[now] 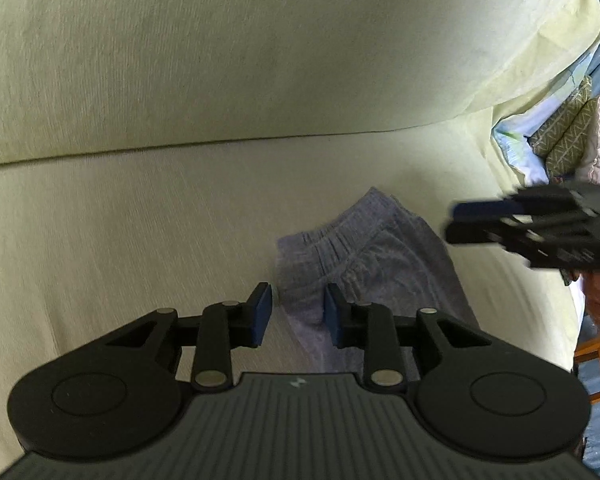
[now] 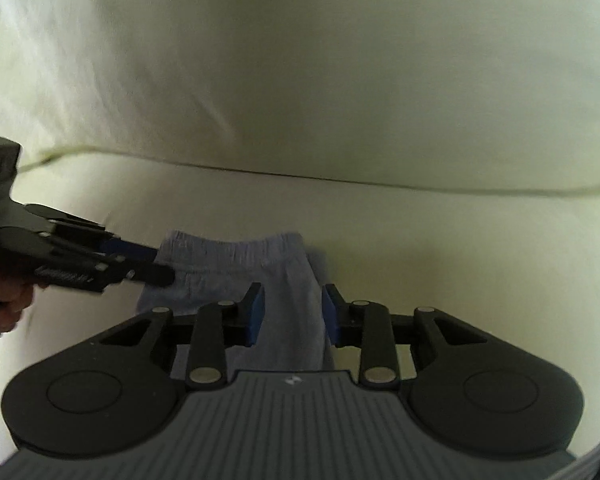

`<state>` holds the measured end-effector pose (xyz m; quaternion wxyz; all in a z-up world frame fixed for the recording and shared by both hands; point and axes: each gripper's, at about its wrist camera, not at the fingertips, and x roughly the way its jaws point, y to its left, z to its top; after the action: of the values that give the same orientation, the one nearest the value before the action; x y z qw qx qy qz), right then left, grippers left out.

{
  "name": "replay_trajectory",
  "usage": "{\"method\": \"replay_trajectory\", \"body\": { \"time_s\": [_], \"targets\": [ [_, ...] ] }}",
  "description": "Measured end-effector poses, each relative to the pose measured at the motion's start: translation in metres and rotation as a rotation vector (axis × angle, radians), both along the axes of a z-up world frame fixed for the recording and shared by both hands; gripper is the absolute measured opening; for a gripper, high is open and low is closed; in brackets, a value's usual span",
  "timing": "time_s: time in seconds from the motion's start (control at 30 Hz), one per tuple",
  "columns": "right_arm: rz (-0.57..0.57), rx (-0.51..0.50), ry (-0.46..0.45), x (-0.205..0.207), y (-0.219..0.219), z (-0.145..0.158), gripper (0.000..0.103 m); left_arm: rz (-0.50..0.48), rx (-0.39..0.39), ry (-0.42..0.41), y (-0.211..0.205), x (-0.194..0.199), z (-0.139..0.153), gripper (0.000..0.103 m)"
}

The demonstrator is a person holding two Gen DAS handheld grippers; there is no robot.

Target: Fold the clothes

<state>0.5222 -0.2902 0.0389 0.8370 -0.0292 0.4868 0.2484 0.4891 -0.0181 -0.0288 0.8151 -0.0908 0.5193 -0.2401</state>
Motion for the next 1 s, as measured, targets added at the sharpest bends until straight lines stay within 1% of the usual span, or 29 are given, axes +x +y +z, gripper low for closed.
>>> {"method": "replay_trajectory", "body": {
  "time_s": [0.1, 0.17, 0.3, 0.4, 0.5, 0.67, 0.7, 0.73, 0.83, 0.93, 1.0],
  "targets": [
    [0.045, -0.008, 0.000, 0.011, 0.008, -0.008, 0.018, 0.002, -0.011, -0.008, -0.001, -0.002, -0.003, 0.035],
    [0.064, -0.012, -0.003, 0.018, 0.011, -0.012, 0.016, 0.004, -0.020, -0.012, -0.001, -0.001, -0.004, 0.035],
    [0.062, -0.023, -0.016, 0.028, 0.011, -0.018, 0.016, -0.005, -0.022, -0.018, -0.002, 0.000, -0.005, 0.036],
    [0.077, -0.027, -0.009, 0.029, 0.011, -0.021, 0.016, -0.016, -0.020, -0.021, -0.004, 0.002, -0.006, 0.036],
    [0.101, -0.043, -0.004, 0.031, 0.012, -0.026, 0.016, -0.023, -0.022, -0.024, -0.006, 0.004, -0.006, 0.039],
    [0.099, -0.042, 0.004, 0.034, 0.014, -0.031, 0.015, -0.040, -0.022, -0.037, -0.011, 0.004, -0.007, 0.043],
    [0.097, -0.047, -0.001, 0.033, 0.014, -0.029, 0.007, -0.039, -0.023, -0.037, -0.012, 0.004, -0.007, 0.043],
    [0.095, -0.055, -0.009, 0.031, 0.015, -0.027, 0.004, -0.037, -0.025, -0.036, -0.013, 0.004, -0.007, 0.043],
    [0.082, -0.054, -0.037, 0.026, 0.018, -0.019, 0.003, -0.038, -0.025, -0.035, -0.016, 0.004, -0.006, 0.045],
    [0.051, -0.059, -0.107, 0.001, 0.012, 0.001, 0.003, -0.045, -0.034, -0.037, -0.017, 0.004, -0.004, 0.046],
    [0.024, -0.068, -0.133, -0.010, 0.008, 0.005, 0.003, -0.050, -0.044, -0.038, -0.017, 0.004, -0.003, 0.046]
  ]
}}
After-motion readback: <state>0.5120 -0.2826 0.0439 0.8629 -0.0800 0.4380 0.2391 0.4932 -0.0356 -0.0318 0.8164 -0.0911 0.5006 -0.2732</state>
